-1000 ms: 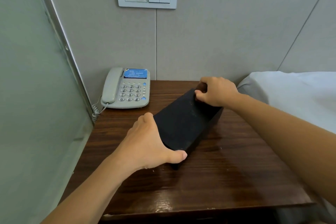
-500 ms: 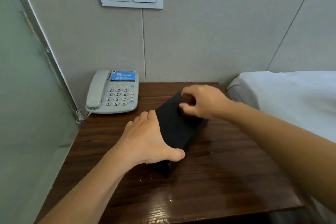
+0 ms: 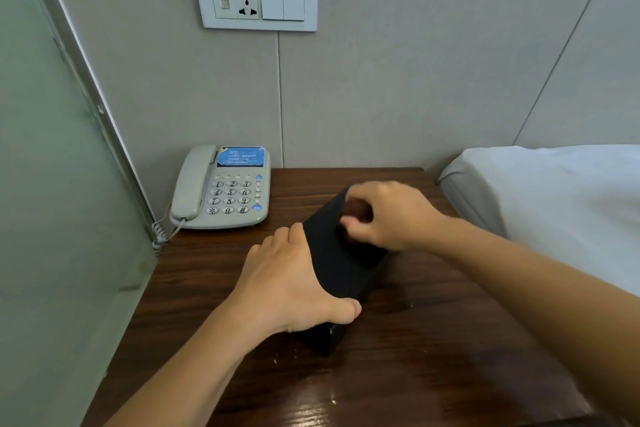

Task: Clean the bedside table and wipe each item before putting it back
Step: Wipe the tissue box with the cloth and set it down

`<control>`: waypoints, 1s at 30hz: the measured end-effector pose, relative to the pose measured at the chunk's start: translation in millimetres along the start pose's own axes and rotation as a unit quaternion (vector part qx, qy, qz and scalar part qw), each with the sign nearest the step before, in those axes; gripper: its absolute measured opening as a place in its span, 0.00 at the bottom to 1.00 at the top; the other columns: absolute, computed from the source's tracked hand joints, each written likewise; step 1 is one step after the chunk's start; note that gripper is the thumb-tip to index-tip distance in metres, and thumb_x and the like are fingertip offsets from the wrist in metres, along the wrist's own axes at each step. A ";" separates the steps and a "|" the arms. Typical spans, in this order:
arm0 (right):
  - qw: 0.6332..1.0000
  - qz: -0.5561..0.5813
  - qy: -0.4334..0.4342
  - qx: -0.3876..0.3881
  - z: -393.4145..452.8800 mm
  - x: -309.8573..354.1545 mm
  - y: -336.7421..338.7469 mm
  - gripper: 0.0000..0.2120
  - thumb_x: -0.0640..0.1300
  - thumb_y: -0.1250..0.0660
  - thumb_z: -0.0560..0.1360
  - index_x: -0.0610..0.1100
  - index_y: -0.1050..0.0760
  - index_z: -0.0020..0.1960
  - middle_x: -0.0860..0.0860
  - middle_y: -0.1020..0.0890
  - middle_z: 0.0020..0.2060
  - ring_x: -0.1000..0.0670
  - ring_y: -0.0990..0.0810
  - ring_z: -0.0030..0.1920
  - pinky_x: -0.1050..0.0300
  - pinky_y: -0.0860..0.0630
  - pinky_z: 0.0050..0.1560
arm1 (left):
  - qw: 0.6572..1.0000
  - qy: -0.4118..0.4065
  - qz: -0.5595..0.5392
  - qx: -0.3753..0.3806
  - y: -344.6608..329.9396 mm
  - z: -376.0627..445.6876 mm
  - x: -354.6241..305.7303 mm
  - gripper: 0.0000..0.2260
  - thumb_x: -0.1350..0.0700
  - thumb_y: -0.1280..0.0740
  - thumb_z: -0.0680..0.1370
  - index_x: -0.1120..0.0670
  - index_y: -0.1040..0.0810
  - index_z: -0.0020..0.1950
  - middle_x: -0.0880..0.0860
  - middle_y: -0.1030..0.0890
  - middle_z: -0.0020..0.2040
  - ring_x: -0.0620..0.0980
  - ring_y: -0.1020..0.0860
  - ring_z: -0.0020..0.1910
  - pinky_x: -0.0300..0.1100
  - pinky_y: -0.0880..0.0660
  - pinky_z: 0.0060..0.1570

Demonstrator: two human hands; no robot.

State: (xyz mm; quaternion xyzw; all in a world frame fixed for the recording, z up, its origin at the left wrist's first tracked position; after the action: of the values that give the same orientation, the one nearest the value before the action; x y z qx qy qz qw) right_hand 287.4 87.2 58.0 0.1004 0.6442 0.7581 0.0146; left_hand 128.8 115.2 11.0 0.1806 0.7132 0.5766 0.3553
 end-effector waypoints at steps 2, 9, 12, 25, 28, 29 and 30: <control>0.997 -0.019 -0.079 -0.019 32.1 -32.0 0.7 0.13 0.64 0.35 0.77 0.54 0.27 0.49 0.53 0.19 0.45 0.45 0.19 0.46 0.50 0.22 0.43 | 1.000 0.005 0.001 0.004 0.5 -1.1 -0.1 0.52 0.22 0.30 0.56 0.49 0.36 0.72 0.46 0.29 0.64 0.50 0.29 0.63 0.50 0.29 0.65; 0.994 0.003 -0.090 -0.062 57.7 -10.7 -9.4 0.15 0.62 0.36 0.79 0.51 0.26 0.54 0.51 0.21 0.50 0.45 0.21 0.49 0.51 0.24 0.44 | 1.000 0.010 -0.001 0.003 0.7 -1.0 0.8 0.51 0.21 0.32 0.55 0.49 0.35 0.70 0.47 0.29 0.63 0.50 0.28 0.62 0.50 0.29 0.64; 0.999 0.031 -0.006 -0.031 15.8 13.6 -8.6 0.13 0.62 0.34 0.77 0.54 0.26 0.52 0.55 0.22 0.47 0.49 0.22 0.46 0.51 0.23 0.44 | 1.000 0.005 -0.003 0.007 -1.1 1.3 0.4 0.50 0.21 0.32 0.54 0.48 0.34 0.68 0.47 0.28 0.61 0.50 0.28 0.60 0.51 0.28 0.62; 0.988 -0.019 -0.129 -0.087 4.2 -43.2 4.0 0.14 0.63 0.36 0.77 0.53 0.26 0.51 0.52 0.20 0.46 0.45 0.20 0.46 0.50 0.22 0.42 | 1.000 0.013 0.001 0.004 3.2 -2.2 -1.3 0.52 0.21 0.31 0.55 0.49 0.34 0.69 0.47 0.28 0.63 0.50 0.27 0.61 0.51 0.27 0.62; 0.996 0.021 -0.032 -0.085 -31.4 8.2 -3.5 0.13 0.63 0.35 0.76 0.56 0.25 0.54 0.55 0.21 0.47 0.50 0.22 0.45 0.51 0.23 0.44 | 1.000 -0.008 -0.021 0.005 7.3 -5.8 -2.7 0.53 0.22 0.28 0.55 0.49 0.35 0.72 0.48 0.28 0.65 0.50 0.28 0.61 0.51 0.26 0.62; 0.996 0.039 0.002 -0.077 -42.1 23.5 -4.6 0.13 0.63 0.35 0.76 0.57 0.25 0.54 0.56 0.22 0.46 0.51 0.22 0.45 0.51 0.23 0.44 | 0.999 -0.023 -0.034 0.022 7.3 -7.6 -1.2 0.56 0.23 0.26 0.55 0.49 0.38 0.76 0.49 0.29 0.69 0.50 0.29 0.65 0.51 0.27 0.65; 0.996 0.050 0.022 -0.068 -47.2 29.6 -4.8 0.12 0.63 0.35 0.76 0.58 0.25 0.55 0.57 0.21 0.46 0.52 0.22 0.45 0.51 0.23 0.44 | 0.997 -0.042 -0.047 0.053 5.7 -10.7 1.5 0.61 0.25 0.23 0.56 0.49 0.45 0.81 0.51 0.35 0.76 0.51 0.33 0.72 0.50 0.30 0.70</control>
State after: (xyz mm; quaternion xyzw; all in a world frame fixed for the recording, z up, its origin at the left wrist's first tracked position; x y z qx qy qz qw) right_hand 249.8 46.6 50.3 0.1151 0.5855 0.8019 -0.0308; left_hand 119.3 110.3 16.8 0.1895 0.7352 0.5125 0.4012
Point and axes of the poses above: each hand's wrist, its own z-axis towards the middle knuckle, its own y-axis out of the back of the hand, x = y × z, the point moved 9 cm from there along z, towards the middle knuckle
